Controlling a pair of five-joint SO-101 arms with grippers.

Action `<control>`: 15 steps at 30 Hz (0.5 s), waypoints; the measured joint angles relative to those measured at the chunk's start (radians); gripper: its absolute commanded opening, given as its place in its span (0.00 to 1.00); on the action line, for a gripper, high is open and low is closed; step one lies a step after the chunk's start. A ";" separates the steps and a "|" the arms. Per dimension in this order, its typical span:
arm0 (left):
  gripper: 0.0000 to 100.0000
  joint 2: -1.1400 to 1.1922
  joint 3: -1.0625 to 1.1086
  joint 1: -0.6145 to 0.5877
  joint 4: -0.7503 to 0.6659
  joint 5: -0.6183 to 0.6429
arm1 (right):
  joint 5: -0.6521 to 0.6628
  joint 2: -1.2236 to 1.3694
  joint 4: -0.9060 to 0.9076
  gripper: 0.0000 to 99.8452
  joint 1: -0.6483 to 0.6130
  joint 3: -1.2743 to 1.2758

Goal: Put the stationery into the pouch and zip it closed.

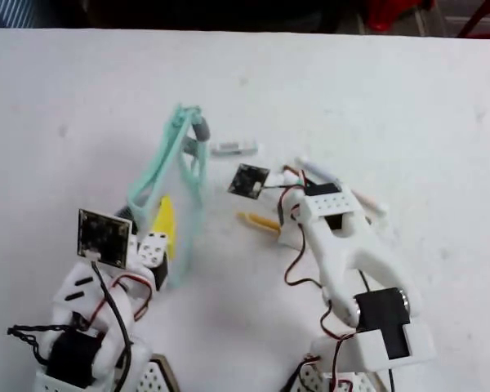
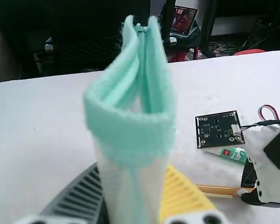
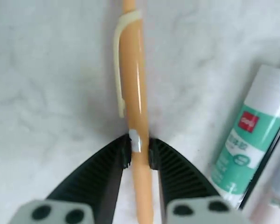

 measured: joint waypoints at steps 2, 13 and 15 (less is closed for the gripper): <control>0.03 0.000 0.000 0.000 0.000 0.000 | 0.000 0.000 0.000 0.03 0.000 0.000; 0.03 0.000 0.000 0.000 0.000 -0.002 | -0.035 0.000 0.000 0.02 0.000 0.000; 0.04 0.000 0.000 0.000 0.000 -0.002 | -0.052 0.000 0.000 0.02 0.000 0.000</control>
